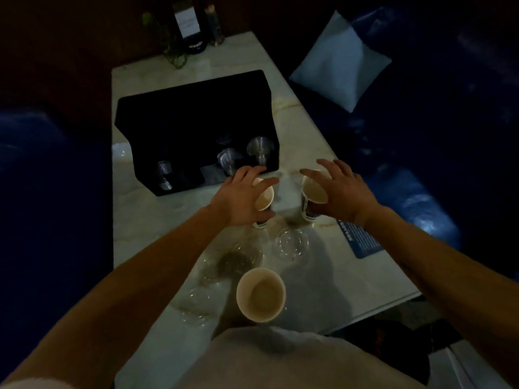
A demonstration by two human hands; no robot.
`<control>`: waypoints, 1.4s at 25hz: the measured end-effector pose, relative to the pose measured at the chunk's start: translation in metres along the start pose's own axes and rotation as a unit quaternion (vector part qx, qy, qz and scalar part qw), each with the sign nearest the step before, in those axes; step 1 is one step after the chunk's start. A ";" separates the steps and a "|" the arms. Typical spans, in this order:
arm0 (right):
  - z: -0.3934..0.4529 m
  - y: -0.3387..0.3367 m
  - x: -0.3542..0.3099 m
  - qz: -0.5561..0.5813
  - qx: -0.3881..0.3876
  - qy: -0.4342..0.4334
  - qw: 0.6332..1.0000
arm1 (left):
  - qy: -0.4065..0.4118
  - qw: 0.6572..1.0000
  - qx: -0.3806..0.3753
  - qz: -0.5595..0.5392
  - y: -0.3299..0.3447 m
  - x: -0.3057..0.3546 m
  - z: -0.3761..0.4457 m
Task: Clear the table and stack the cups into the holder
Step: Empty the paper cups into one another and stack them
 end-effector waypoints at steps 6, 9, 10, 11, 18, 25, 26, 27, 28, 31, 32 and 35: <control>0.023 0.040 0.018 0.036 -0.066 0.026 0.997 | 0.004 0.999 -0.032 -0.025 0.025 -0.004 0.007; 0.020 0.044 0.018 0.089 -0.023 0.044 0.995 | -0.016 1.000 0.001 -0.015 0.030 -0.003 0.001; 0.019 0.044 0.019 0.107 -0.018 0.055 0.993 | -0.027 0.999 0.010 -0.018 0.030 -0.003 -0.002; 0.016 0.043 0.021 0.123 -0.014 0.063 0.990 | -0.037 0.999 0.020 -0.026 0.031 -0.002 -0.004; -0.051 0.038 0.023 0.234 0.060 0.094 0.966 | -0.114 0.970 0.166 -0.135 -0.001 0.006 -0.046; -0.140 0.063 -0.010 0.152 0.028 0.010 0.988 | -0.063 0.942 0.277 -0.176 -0.058 0.039 -0.114; -0.146 0.066 -0.016 0.150 0.022 0.003 0.988 | -0.051 0.941 0.282 -0.178 -0.066 0.044 -0.124; -0.151 0.069 -0.022 0.150 0.019 -0.003 0.989 | -0.037 0.941 0.283 -0.182 -0.073 0.049 -0.132; -0.153 0.070 -0.027 0.149 0.019 -0.006 0.989 | -0.025 0.942 0.280 -0.186 -0.079 0.052 -0.140; -0.157 0.077 -0.036 0.139 0.011 -0.004 0.990 | -0.004 0.946 0.266 -0.188 -0.091 0.060 -0.163; -0.158 0.081 -0.038 0.139 0.007 -0.003 0.990 | -0.001 0.947 0.259 -0.188 -0.092 0.062 -0.170; -0.159 0.088 -0.037 0.143 0.000 0.000 0.990 | 0.005 0.953 0.243 -0.182 -0.092 0.067 -0.182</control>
Point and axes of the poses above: each hand's wrist, its own z-axis towards the middle knuckle, its own y-axis out of the palm, x = y × z, the point moved 7 cm from there along z, towards the middle knuckle, and after that the axes turned 10 degrees about y, right-handed, at the moved point
